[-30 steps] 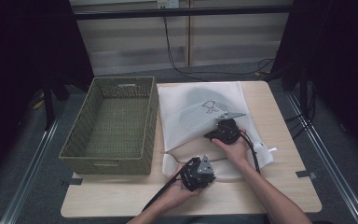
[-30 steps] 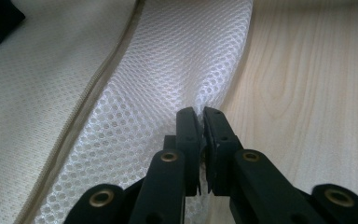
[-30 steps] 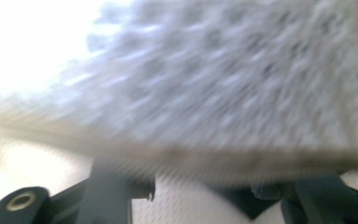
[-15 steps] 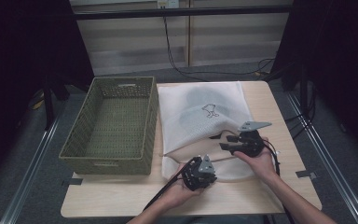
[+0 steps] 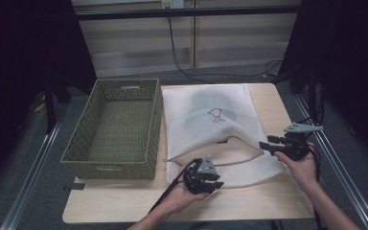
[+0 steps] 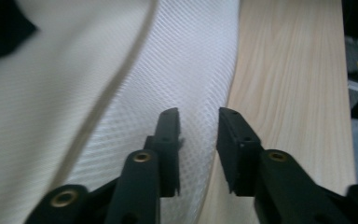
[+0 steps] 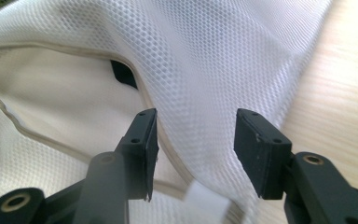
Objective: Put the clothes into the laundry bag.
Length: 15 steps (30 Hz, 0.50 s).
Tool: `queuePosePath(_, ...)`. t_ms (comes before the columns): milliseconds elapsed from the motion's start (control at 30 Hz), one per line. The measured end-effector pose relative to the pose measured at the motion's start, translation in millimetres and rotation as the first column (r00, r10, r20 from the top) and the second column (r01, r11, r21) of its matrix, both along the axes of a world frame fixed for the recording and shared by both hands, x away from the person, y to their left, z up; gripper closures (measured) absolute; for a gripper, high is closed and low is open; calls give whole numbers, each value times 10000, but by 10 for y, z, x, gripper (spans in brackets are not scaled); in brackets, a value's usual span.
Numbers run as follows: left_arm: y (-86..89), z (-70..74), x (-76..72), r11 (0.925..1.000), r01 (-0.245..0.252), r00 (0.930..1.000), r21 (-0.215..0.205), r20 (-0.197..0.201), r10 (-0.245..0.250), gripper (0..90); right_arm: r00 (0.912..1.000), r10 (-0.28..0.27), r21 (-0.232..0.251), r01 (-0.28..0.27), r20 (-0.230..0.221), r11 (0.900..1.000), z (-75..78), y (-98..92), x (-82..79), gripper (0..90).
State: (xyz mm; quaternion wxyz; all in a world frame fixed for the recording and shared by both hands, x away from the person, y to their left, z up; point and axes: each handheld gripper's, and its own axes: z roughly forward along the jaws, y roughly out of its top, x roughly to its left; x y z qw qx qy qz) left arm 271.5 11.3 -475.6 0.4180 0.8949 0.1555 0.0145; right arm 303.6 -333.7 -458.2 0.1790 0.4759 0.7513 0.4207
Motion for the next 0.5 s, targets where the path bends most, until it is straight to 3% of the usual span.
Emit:
queuePosePath(33,65,31,5,9995,-180,9998,-275,-138,176,672,9999,-30,-78,30,-103,10000,-8,-23,-6,469)
queuePosePath(167,416,134,15,9952,-970,9949,-129,-294,966,631,9995,-63,-140,59,-299,9999,-73,-85,-11,434)
queuePosePath(267,720,138,-10,9862,-1653,9855,49,-374,1654,632,9982,-27,-189,16,-604,9998,-141,-107,4,391)
queuePosePath(300,831,136,-32,9820,-1859,9821,334,-246,1868,632,9977,-29,-131,20,-673,9999,-165,-110,12,384)
queuePosePath(467,1084,93,-37,9598,-2803,9596,163,-211,2806,583,9940,-98,-319,64,-1090,9995,-261,-121,76,349)
queuePosePath(500,1101,96,-19,9587,-2839,9587,175,-108,2841,572,9929,-77,-374,33,-1184,9993,-284,-118,91,349)
